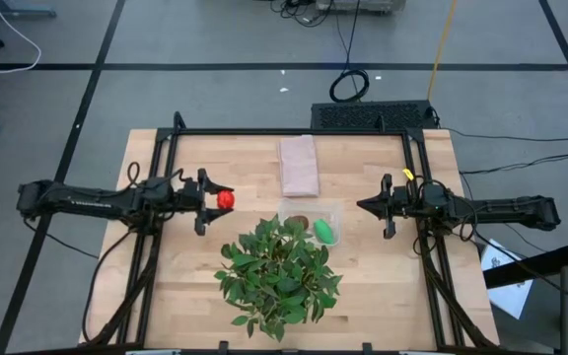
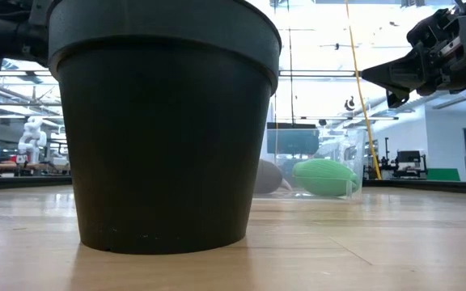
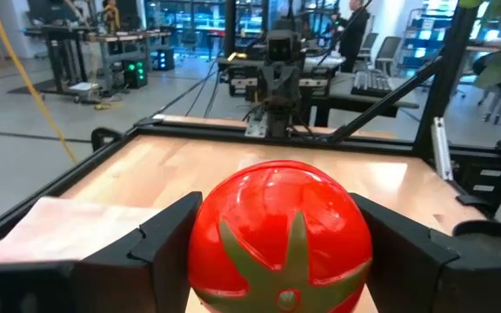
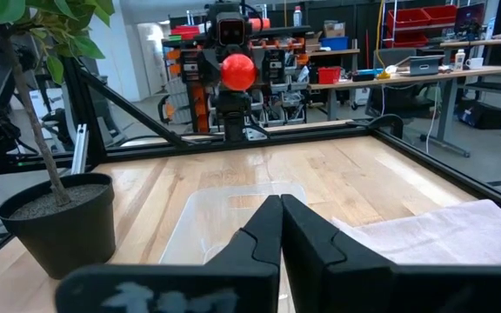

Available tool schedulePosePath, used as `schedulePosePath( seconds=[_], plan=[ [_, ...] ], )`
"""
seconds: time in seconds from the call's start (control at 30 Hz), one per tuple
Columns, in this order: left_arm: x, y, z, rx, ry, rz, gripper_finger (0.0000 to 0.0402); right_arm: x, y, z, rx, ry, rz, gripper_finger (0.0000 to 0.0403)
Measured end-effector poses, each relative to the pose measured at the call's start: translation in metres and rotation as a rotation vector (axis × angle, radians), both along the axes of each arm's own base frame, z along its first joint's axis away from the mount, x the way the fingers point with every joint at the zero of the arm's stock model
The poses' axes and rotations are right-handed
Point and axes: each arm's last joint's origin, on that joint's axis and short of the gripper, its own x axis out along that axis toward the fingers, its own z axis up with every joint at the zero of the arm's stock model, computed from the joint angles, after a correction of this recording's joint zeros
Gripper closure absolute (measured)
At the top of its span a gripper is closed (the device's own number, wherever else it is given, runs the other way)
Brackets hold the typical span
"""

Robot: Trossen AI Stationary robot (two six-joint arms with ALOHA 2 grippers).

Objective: Pick and placing Produce into tupperware
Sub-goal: Put the tomato into the transparent bin

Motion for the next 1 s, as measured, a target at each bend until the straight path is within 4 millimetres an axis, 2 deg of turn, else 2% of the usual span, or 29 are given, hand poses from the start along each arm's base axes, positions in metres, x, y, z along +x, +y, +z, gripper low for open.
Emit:
schedulePosePath(
  seconds=[0.2, 0.37, 1.0],
  plan=[
    [0.010, 0.001, 0.013, 0.023, 0.002, -0.048, 0.0142, 0.000, 0.000, 0.000, 0.000, 0.000, 0.000, 0.0403],
    [0.015, 0.001, 0.016, 0.039, 0.015, -0.059, 0.0142, 0.000, 0.000, 0.000, 0.000, 0.000, 0.000, 0.0403],
    [0.030, 0.014, 0.008, -0.041, 0.050, 0.010, 0.0142, 0.000, 0.000, 0.000, 0.000, 0.000, 0.000, 0.0403]
  ],
)
